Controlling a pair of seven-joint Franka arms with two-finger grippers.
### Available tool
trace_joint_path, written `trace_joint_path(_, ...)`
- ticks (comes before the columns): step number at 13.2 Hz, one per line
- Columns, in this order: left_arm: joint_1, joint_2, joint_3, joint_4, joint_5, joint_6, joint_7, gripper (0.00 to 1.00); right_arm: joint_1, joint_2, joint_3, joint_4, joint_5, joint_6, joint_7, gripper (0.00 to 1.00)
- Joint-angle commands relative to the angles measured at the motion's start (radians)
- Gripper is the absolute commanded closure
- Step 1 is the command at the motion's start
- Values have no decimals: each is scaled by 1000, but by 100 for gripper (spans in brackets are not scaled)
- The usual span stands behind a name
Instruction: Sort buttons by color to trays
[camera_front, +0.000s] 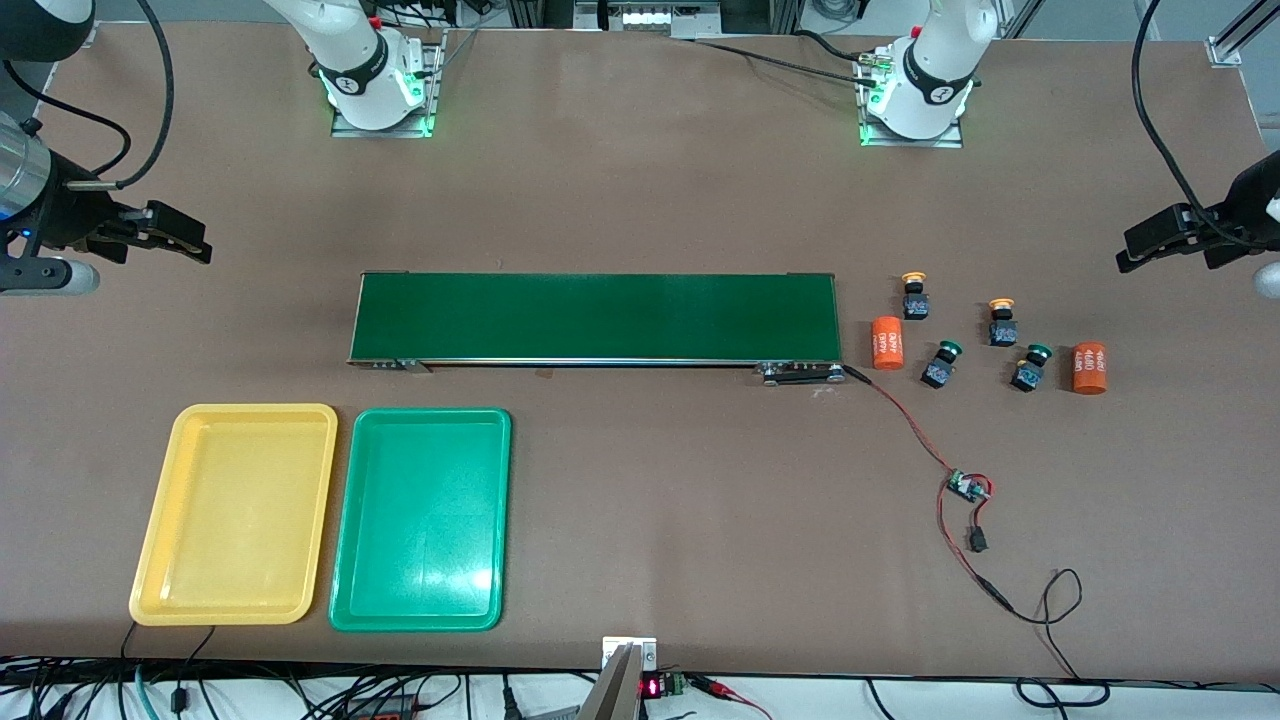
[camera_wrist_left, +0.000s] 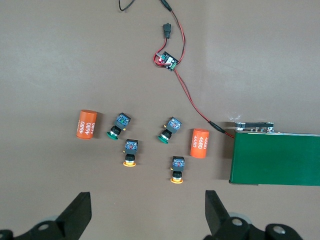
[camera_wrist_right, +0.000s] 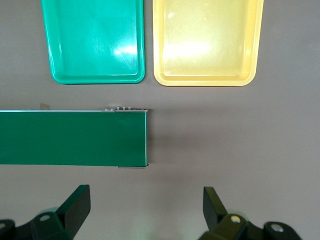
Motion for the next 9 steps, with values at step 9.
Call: trace_joint_path(9, 2, 48, -3, 16, 12, -7, 9, 0, -19, -9, 2, -16, 9, 20, -13, 0)
